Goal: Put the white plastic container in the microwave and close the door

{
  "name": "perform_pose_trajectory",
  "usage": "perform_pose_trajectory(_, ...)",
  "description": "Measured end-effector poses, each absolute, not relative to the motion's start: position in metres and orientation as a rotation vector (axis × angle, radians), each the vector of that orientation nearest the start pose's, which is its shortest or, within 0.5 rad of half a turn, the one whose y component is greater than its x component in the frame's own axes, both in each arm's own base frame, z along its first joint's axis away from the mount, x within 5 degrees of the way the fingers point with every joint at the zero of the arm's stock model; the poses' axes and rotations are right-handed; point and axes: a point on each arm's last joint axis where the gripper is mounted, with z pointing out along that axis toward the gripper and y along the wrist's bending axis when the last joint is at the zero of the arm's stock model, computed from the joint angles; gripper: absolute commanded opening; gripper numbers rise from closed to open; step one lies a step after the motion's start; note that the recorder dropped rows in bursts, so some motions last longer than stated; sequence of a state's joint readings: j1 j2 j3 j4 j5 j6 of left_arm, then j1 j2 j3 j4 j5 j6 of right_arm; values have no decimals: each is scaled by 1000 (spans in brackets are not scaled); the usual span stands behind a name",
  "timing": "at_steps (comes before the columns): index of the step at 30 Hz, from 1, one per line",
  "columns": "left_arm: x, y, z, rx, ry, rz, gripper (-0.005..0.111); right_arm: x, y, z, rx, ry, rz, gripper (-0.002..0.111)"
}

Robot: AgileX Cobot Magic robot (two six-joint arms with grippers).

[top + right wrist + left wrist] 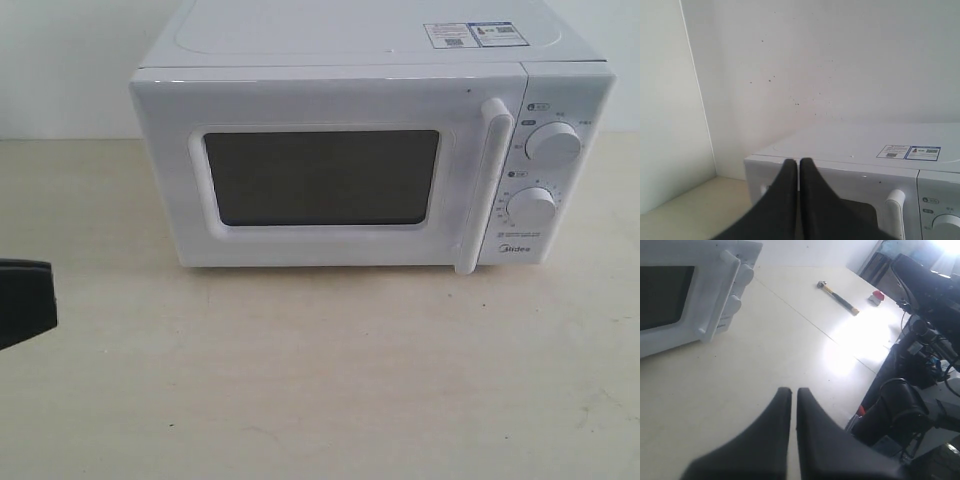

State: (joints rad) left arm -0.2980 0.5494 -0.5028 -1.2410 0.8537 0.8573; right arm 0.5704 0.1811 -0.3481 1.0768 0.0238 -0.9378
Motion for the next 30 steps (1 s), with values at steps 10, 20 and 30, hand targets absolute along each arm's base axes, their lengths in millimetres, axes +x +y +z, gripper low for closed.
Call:
perform_pose_trajectory(10, 60, -54, 318, 381, 1572, -657, 4, 45, 31, 318, -312, 1319, 614, 0)
perform_pose_trajectory(20, 43, -20, 278, 114, 1382, -319, 4, 45, 31, 318, -305, 1321, 623, 0)
perform_pose_trajectory(30, 44, -20, 253, 113, 1416, -315, 4, 45, 31, 318, -304, 1322, 627, 0)
